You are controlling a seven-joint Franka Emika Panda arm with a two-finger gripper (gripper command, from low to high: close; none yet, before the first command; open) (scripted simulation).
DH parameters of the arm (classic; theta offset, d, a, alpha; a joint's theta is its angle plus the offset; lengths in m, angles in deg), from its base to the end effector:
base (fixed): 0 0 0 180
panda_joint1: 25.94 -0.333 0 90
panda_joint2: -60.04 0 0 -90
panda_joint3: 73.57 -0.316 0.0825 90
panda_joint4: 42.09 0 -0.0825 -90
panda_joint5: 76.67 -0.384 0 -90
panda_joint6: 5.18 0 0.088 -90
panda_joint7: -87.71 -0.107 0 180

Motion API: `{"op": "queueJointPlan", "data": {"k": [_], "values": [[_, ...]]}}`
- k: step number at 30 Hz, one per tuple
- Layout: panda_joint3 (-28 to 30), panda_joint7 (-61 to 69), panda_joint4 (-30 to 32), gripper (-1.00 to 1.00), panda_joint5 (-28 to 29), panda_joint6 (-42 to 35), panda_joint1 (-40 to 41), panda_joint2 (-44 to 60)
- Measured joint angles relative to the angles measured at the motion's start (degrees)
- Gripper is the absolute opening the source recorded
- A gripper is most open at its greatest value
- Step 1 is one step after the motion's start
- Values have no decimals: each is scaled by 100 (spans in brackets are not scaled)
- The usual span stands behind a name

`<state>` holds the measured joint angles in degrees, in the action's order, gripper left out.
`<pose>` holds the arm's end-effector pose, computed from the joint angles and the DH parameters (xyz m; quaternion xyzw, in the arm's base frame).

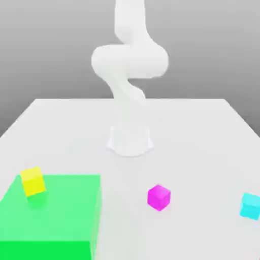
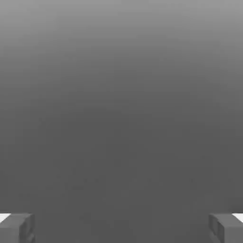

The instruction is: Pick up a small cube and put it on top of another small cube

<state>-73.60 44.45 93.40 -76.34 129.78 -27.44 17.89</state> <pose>0.3740 0.0100 0.6611 -0.8739 0.3318 -0.3295 0.1327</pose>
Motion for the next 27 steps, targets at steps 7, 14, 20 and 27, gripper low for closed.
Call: {"op": "queueJointPlan", "data": {"k": [7, 14, 20, 27], "values": [[34, 886, 1209, 0, 84, 1056, -492, 1257], [113, 1896, 2482, 0, 108, 2173, -1019, 2614], [40, 2725, 3299, 0, 31, 3496, -1377, 4299], [24, 2754, 3116, -100, 46, 4533, -1338, 5577]]}}
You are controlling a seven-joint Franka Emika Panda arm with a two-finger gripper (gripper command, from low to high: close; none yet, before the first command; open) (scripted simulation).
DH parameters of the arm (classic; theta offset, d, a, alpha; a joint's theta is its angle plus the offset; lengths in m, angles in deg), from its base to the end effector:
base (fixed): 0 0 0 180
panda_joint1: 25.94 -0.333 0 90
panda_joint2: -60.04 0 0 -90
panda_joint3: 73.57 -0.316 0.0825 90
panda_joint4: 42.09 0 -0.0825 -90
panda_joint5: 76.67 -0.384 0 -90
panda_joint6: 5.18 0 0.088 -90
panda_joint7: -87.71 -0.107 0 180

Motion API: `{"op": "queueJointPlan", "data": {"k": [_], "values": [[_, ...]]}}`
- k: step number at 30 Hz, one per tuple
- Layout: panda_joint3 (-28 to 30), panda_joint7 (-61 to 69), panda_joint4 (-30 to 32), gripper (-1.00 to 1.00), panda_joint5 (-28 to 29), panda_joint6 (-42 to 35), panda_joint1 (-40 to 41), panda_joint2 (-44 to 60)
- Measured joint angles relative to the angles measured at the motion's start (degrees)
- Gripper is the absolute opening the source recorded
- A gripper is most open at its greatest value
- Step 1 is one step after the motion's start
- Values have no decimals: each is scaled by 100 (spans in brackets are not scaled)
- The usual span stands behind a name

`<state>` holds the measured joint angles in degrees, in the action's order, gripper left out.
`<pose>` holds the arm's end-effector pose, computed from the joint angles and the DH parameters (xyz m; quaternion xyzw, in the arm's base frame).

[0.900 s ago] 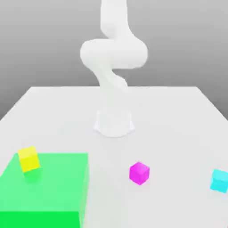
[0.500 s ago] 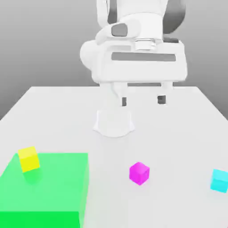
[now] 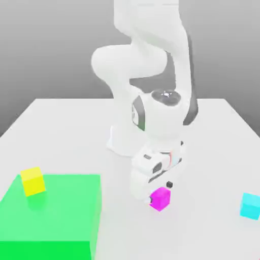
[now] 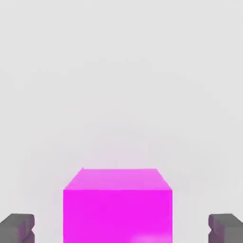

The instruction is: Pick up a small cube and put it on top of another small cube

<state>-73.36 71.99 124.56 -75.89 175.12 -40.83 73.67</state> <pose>0.3125 0.0830 0.1293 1.0000 -0.0022 0.0003 0.0003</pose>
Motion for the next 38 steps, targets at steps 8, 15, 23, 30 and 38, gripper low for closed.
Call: {"op": "queueJointPlan", "data": {"k": [8, 15, 23, 30, 38], "values": [[10, -34, 47, -100, 37, -211, -5, -253], [60, 101, 212, -100, -31, -1387, 124, -1596], [1213, 1049, -954, -100, 293, -3093, 1336, -2186], [2292, 1915, -1959, -100, 527, -4375, 2389, -2481], [2439, 2241, -1824, 100, 202, -3621, 2408, -1822]]}}
